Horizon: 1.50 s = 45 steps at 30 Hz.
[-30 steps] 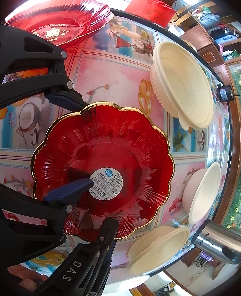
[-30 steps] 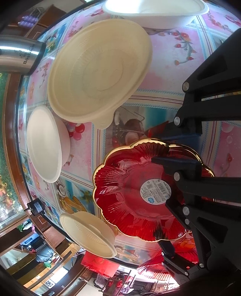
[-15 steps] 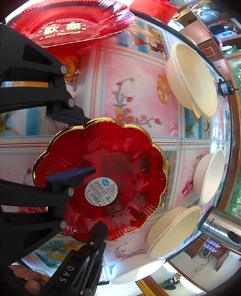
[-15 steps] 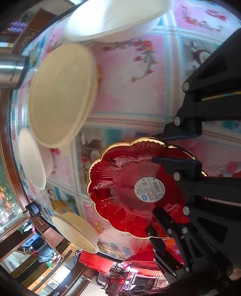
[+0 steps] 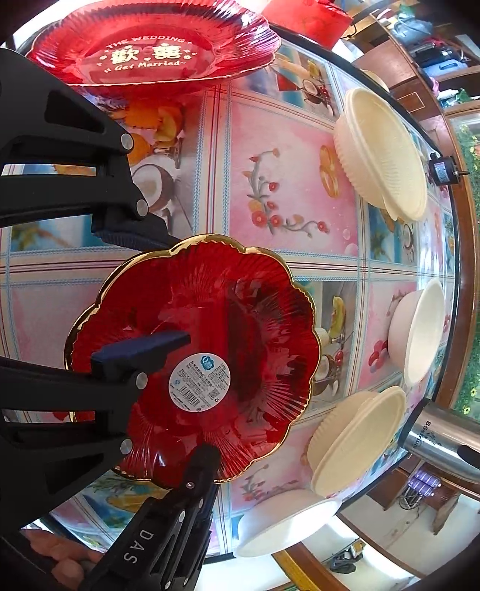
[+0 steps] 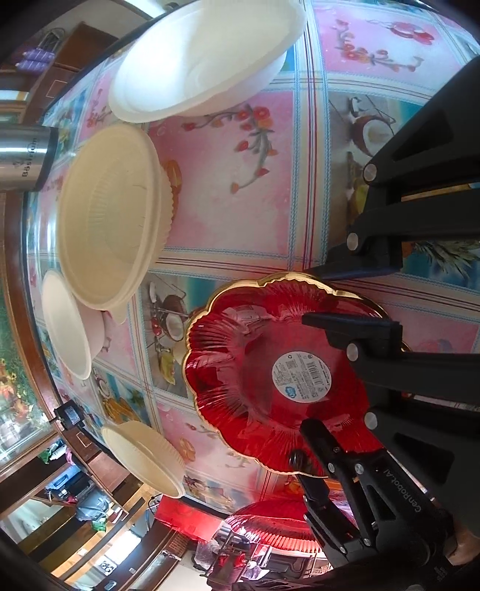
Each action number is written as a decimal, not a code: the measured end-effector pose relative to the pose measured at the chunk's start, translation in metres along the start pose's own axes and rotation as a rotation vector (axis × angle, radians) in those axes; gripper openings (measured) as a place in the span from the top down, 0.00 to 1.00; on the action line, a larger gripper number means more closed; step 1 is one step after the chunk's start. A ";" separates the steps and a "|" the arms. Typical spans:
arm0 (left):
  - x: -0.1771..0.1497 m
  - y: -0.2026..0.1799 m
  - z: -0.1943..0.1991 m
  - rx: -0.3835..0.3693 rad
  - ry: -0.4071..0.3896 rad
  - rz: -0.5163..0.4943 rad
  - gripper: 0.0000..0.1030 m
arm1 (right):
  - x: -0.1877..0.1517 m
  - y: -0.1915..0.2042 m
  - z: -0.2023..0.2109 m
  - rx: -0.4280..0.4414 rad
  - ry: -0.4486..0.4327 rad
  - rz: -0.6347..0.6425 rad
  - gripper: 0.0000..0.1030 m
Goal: Organize plates and bowls
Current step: 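Lift the red scalloped plate with the right gripper and carry it toward the red plate stack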
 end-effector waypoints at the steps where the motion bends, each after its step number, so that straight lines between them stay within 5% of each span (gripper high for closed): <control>1: -0.001 -0.001 0.001 0.001 -0.002 0.000 0.60 | 0.000 0.000 0.001 -0.003 -0.002 0.002 0.85; 12: -0.007 -0.005 0.010 0.000 -0.015 0.000 0.60 | -0.005 0.003 0.006 -0.026 -0.031 0.028 0.85; 27: -0.011 -0.015 -0.010 0.001 0.173 -0.043 0.60 | -0.015 -0.004 -0.005 -0.040 0.027 0.043 0.85; 45: -0.016 -0.015 0.015 -0.002 0.060 -0.044 0.60 | -0.014 0.001 0.016 -0.085 -0.065 0.064 0.85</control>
Point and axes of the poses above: each gripper's, at about its wrist camera, not at the fingertips, and z roughly against the way its jaws point, y to its left, x to its top, the point moved 4 cm from there along -z, roughly the way its jaws point, and after that the axes turned 14 degrees about y, right-handed, at the moved point
